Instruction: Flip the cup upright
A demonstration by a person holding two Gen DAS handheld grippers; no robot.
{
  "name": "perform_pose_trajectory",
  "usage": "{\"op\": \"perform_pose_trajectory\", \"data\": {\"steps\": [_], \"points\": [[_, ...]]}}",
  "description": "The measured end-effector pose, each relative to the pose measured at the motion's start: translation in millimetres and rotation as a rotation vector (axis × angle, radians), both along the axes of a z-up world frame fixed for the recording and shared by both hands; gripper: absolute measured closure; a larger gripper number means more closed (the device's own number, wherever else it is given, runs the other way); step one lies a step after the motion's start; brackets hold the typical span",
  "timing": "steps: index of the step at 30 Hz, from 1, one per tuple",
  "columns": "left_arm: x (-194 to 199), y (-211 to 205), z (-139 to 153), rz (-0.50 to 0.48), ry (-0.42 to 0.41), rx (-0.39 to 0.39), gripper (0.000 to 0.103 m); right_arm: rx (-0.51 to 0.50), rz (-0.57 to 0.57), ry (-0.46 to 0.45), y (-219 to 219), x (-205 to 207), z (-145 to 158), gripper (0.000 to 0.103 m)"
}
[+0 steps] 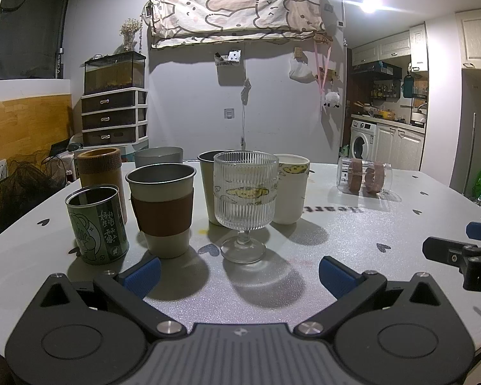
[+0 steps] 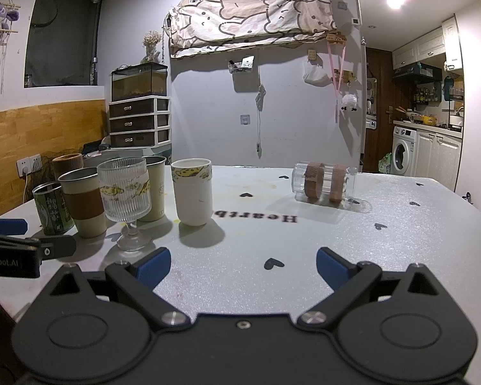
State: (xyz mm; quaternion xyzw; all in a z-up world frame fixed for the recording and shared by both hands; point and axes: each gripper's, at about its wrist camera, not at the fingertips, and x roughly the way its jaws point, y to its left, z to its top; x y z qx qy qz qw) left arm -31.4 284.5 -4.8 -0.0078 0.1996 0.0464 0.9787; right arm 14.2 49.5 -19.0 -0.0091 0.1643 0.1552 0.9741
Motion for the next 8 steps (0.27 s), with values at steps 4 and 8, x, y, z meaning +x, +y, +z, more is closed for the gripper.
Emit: {"op": "perform_pose_trajectory", "data": {"steps": [4,8], "points": [[1.2,-2.6,1.8,0.0,0.0,0.001,0.0,0.0,0.0,0.0,0.1,0.0,0.2,0.005],[0.9,-1.4,0.8,0.001,0.002,0.001,0.0,0.0,0.0,0.001,0.4,0.1,-0.2,0.005]]}}
